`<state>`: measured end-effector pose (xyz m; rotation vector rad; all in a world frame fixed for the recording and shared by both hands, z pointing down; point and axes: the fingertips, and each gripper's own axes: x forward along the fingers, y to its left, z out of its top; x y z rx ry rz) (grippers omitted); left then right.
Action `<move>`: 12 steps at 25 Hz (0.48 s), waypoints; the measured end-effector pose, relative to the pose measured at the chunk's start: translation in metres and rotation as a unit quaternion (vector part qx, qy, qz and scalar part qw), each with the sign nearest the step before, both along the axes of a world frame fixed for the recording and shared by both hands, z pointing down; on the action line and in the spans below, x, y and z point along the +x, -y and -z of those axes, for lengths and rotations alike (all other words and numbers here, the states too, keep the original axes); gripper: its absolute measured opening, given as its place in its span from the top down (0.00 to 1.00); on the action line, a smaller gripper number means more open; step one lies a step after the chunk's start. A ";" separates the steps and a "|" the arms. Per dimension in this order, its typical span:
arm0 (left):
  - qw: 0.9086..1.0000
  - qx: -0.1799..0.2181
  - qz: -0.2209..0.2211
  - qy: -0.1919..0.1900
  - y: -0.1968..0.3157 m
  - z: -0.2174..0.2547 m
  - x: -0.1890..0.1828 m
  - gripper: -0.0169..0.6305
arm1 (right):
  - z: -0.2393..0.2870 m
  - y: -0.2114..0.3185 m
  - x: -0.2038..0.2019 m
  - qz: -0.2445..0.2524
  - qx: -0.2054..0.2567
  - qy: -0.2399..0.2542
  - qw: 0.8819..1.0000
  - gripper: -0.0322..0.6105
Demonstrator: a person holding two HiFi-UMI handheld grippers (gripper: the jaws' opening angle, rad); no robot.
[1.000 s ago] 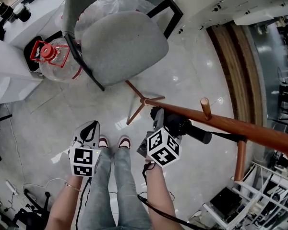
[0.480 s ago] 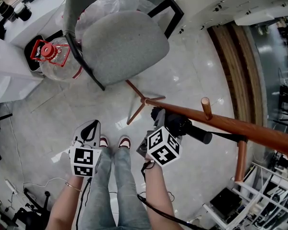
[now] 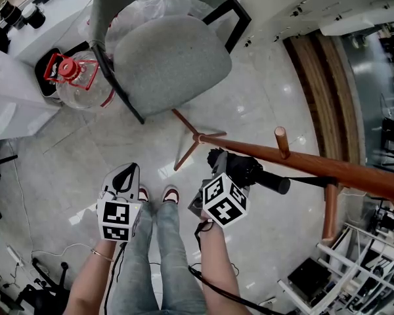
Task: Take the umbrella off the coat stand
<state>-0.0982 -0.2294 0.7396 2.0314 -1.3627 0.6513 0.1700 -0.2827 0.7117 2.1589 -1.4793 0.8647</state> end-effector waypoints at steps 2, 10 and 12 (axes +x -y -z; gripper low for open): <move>1.000 0.001 -0.001 0.000 -0.001 0.001 0.000 0.97 | 0.000 -0.002 -0.001 0.003 -0.002 0.002 1.000 0.54; 1.000 0.006 -0.004 0.007 -0.004 0.008 -0.002 0.97 | 0.002 -0.012 -0.004 0.013 -0.010 0.005 1.000 0.54; 1.000 0.006 -0.005 0.007 -0.004 0.010 -0.002 0.97 | 0.003 -0.014 -0.004 0.017 -0.011 0.005 1.000 0.54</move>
